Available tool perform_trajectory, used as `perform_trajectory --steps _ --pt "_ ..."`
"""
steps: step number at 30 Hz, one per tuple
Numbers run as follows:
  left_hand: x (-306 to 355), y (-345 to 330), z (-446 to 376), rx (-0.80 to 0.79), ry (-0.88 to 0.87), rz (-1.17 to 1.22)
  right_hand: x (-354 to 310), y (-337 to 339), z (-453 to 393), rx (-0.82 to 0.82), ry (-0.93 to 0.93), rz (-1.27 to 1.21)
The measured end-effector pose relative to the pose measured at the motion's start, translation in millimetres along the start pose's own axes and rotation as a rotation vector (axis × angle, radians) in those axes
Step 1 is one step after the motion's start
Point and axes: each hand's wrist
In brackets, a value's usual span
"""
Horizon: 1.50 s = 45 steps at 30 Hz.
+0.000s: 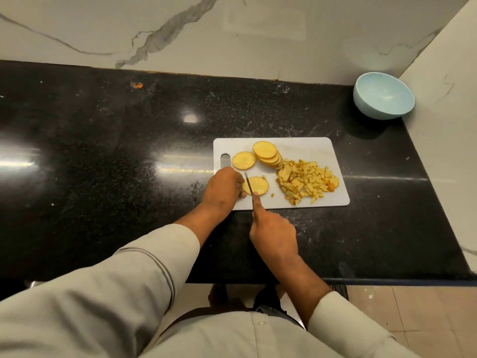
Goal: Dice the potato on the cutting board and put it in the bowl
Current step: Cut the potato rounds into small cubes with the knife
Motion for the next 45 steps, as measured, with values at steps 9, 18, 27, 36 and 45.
perform_trajectory --steps 9,18,27,36,45 --pt "7.4 4.4 -1.2 -0.052 -0.103 -0.301 -1.8 -16.6 -20.1 -0.036 0.012 0.054" --pt "10.6 2.3 -10.2 -0.132 -0.319 -0.620 -4.1 -20.8 -25.0 -0.088 0.047 0.071" --pt "18.9 2.6 -4.8 -0.098 -0.282 -0.611 1.2 -12.7 -3.9 -0.134 0.010 0.048" --pt "11.2 6.2 -8.0 -0.125 -0.253 -0.498 31.6 -12.7 45.1 -0.008 -0.024 -0.001" --pt "22.2 -12.5 -23.8 -0.074 -0.497 -0.719 58.7 1.6 37.1 0.120 -0.069 -0.152"
Point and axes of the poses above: each hand's wrist, its own z-axis away from the middle knuckle, its own y-axis out of the back of the hand, x = y × z, and after that the axes turned 1 degree about -z, right-handed
